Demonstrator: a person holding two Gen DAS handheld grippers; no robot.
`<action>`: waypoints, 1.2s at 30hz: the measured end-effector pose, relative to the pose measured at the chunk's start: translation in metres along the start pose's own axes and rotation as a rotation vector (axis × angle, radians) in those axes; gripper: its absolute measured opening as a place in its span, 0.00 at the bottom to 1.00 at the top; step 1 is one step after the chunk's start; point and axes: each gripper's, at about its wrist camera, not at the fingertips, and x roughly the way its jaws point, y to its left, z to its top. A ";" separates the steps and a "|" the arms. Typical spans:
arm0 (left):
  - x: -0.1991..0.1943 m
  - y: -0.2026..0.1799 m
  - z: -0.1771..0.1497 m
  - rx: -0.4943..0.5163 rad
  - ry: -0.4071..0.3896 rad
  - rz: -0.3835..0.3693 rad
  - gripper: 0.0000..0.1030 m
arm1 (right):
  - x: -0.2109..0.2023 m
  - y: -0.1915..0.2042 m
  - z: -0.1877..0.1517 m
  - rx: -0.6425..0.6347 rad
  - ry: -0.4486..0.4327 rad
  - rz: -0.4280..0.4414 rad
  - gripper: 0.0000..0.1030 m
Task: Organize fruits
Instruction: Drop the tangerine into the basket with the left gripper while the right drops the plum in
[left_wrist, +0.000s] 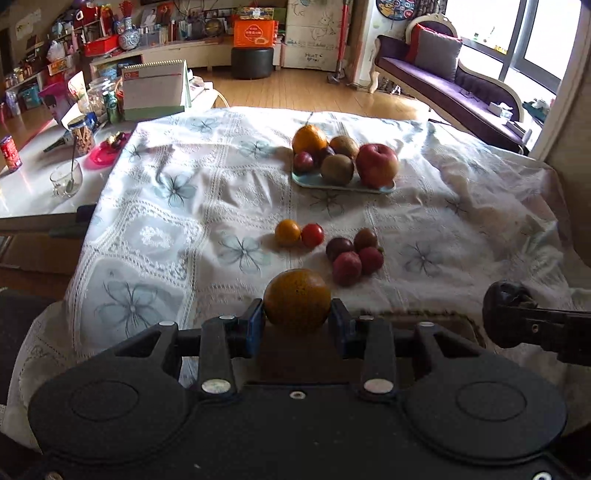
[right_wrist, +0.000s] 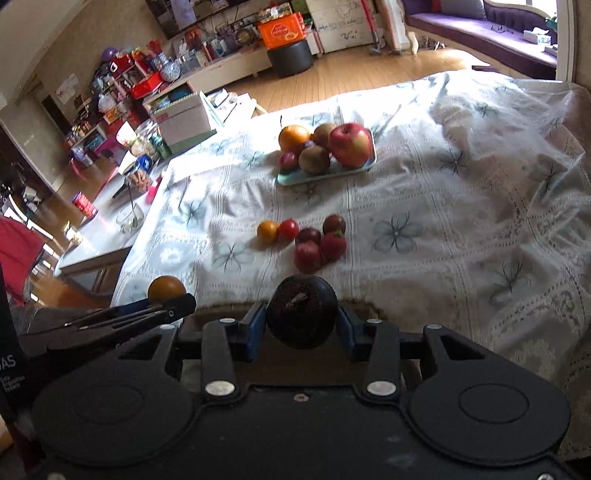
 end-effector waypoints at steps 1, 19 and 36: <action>0.000 -0.001 -0.007 0.003 0.019 -0.012 0.44 | 0.001 0.000 -0.007 -0.008 0.025 -0.001 0.42; 0.004 0.008 -0.046 -0.025 0.112 0.019 0.45 | 0.039 0.001 -0.039 -0.049 0.145 -0.137 0.42; 0.011 0.010 -0.046 -0.035 0.144 0.009 0.45 | 0.035 0.003 -0.038 -0.066 0.122 -0.142 0.41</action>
